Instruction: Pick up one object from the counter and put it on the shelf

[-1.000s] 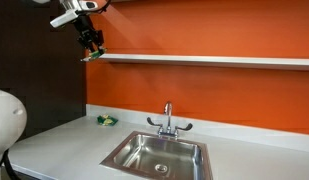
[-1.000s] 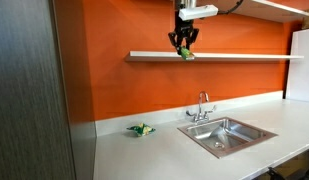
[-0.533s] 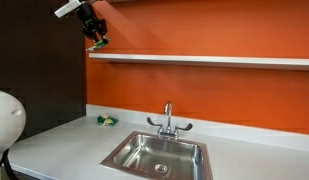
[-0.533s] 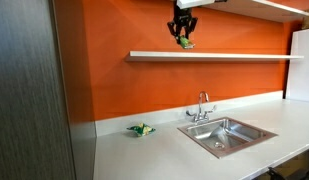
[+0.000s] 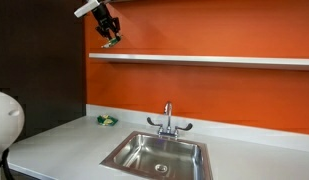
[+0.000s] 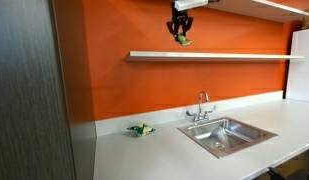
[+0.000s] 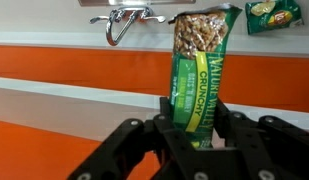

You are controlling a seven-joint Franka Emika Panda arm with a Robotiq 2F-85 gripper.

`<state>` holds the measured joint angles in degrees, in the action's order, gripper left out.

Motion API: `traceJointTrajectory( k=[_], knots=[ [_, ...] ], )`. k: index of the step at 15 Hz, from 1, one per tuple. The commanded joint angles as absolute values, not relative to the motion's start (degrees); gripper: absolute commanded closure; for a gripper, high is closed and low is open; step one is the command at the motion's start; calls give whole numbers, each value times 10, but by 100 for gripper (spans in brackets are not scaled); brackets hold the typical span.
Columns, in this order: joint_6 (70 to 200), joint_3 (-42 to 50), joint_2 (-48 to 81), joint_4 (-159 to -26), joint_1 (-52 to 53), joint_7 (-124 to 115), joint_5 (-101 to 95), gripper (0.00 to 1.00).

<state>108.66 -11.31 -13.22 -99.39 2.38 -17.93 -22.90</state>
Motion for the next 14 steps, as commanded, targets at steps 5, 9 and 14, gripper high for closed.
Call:
traceJointTrajectory(
  k=[5,9,14],
  knots=[
    [1055,-81,-11,-853,26,-103,-241,82],
    [1041,-66,42,-795,33,-74,-241,82],
    [1028,-52,94,-733,43,-52,-242,82]
  ],
)
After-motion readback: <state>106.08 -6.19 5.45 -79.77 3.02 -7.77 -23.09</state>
